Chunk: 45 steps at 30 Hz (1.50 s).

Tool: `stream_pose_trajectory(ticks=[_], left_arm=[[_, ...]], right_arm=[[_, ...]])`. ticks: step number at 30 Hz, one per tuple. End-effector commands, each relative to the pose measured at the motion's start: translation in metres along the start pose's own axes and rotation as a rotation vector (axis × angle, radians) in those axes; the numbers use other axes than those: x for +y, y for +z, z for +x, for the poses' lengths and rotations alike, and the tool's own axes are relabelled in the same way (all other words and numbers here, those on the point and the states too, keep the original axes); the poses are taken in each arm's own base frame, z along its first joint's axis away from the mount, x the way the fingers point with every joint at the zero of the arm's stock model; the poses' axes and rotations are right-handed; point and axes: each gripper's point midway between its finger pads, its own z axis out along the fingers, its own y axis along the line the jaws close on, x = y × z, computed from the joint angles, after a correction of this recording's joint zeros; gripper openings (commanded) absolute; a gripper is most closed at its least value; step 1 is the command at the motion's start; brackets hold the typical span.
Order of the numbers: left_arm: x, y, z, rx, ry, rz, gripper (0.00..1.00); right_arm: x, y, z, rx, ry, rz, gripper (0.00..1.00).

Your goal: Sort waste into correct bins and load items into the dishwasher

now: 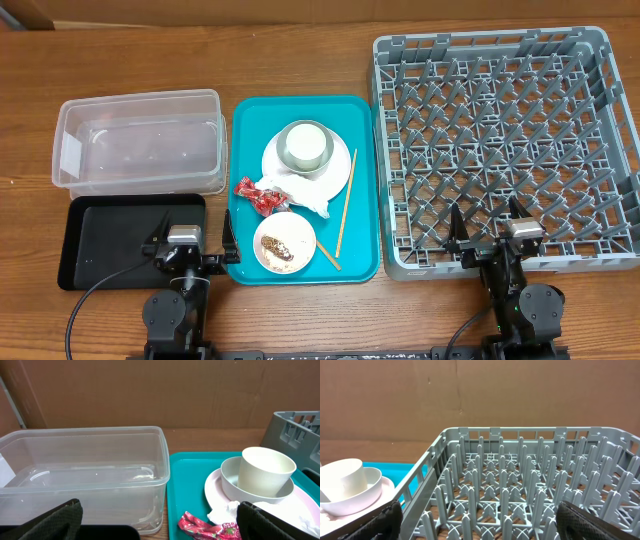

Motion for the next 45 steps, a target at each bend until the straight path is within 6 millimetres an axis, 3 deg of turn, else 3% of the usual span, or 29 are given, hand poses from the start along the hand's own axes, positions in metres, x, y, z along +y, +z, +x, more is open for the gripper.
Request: stream_pose_trajectory(ticks=[1, 10, 15, 20, 23, 26, 27, 28, 32, 40, 44, 45], left_arm=[[-0.001, 0.000, -0.001, -0.009, 0.019, 0.006, 1.00], [-0.002, 0.000, -0.002, -0.012, 0.018, 0.012, 1.00], [-0.024, -0.004, -0.015, -0.048, -0.018, 0.138, 1.00], [-0.035, -0.017, -0.026, 0.028, -0.067, 0.203, 1.00], [-0.044, -0.033, -0.051, 0.049, -0.068, 0.254, 1.00], [-0.047, -0.049, -0.091, 0.039, -0.067, 0.268, 1.00], [-0.047, -0.055, -0.119, 0.044, -0.069, 0.267, 1.00], [-0.048, -0.057, -0.130, 0.063, -0.078, 0.272, 1.00], [-0.068, -0.049, -0.162, 0.245, -0.163, 0.372, 1.00], [-0.114, -0.027, -0.199, 0.758, -0.357, 0.598, 1.00], [-0.120, 0.004, -0.196, 0.881, -0.410, 0.613, 1.00], [-0.121, 0.011, -0.191, 0.907, -0.422, 0.613, 0.96]], right_arm=[[-0.001, 0.000, 0.001, -0.006, -0.004, 0.004, 1.00], [-0.001, 0.000, 0.001, -0.006, -0.004, 0.004, 1.00], [-0.001, 0.000, 0.001, -0.006, -0.004, 0.004, 1.00], [-0.001, 0.000, 0.001, -0.006, -0.004, 0.004, 1.00], [-0.001, 0.000, 0.001, -0.006, -0.004, 0.004, 1.00], [-0.001, 0.000, 0.001, -0.006, -0.004, 0.004, 1.00], [-0.001, 0.000, 0.001, -0.006, -0.004, 0.004, 1.00], [-0.001, 0.000, 0.001, -0.006, -0.004, 0.004, 1.00], [-0.001, 0.000, 0.001, -0.006, -0.004, 0.004, 1.00], [-0.001, 0.000, 0.001, -0.006, -0.004, 0.004, 1.00], [-0.001, 0.000, 0.001, -0.006, -0.004, 0.004, 1.00], [-0.001, 0.000, 0.001, -0.006, -0.004, 0.004, 1.00]])
